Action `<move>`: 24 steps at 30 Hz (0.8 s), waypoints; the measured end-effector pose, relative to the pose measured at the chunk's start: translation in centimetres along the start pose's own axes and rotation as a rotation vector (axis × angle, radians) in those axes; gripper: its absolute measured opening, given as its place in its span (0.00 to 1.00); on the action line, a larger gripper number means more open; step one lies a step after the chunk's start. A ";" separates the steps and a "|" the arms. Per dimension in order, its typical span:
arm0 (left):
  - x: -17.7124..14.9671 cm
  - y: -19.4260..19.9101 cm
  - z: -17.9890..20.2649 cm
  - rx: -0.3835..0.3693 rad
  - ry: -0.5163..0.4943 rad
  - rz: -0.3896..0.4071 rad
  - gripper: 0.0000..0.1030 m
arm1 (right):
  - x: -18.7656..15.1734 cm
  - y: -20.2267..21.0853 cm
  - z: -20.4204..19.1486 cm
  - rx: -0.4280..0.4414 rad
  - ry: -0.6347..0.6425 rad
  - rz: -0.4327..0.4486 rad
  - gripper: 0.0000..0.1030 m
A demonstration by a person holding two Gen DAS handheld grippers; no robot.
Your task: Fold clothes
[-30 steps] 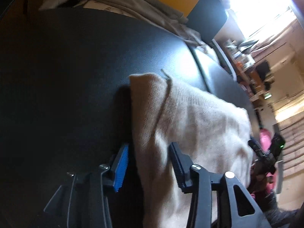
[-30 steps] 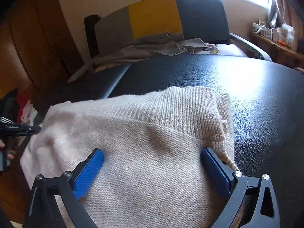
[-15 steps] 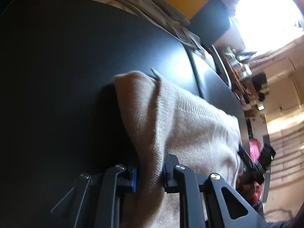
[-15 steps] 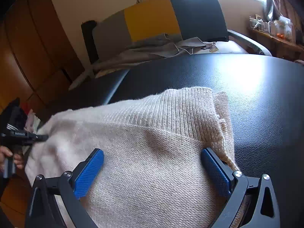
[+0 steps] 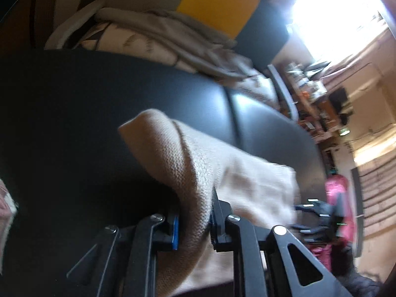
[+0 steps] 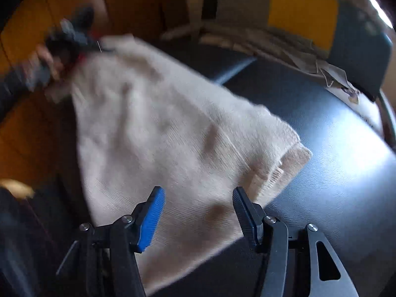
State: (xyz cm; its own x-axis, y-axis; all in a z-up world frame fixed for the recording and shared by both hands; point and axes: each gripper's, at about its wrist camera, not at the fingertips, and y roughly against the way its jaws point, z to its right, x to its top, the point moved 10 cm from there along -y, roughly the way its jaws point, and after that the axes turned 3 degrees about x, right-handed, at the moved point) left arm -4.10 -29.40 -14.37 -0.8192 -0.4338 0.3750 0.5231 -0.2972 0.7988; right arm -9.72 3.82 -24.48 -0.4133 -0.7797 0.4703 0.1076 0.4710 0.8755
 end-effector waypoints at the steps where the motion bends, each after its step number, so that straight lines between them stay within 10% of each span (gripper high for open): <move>1: -0.2 0.6 1.5 -0.025 -0.008 0.005 0.16 | 0.0 -0.4 0.1 0.001 0.002 -0.001 0.57; 13: -2.7 1.4 20.0 -0.343 0.043 0.047 0.16 | -0.1 -0.9 1.2 0.109 -0.139 0.171 0.73; 24: -7.3 -12.0 25.7 -0.096 -0.075 -0.130 0.17 | -0.5 -0.2 2.1 0.213 -0.245 0.311 0.73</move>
State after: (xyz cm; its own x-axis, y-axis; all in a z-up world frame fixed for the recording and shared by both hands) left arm -10.41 -0.75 -14.60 -0.8949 -0.3227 0.3082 0.4284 -0.4282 0.7956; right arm -11.47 5.03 -25.09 -0.5951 -0.4789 0.6454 0.0828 0.7622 0.6420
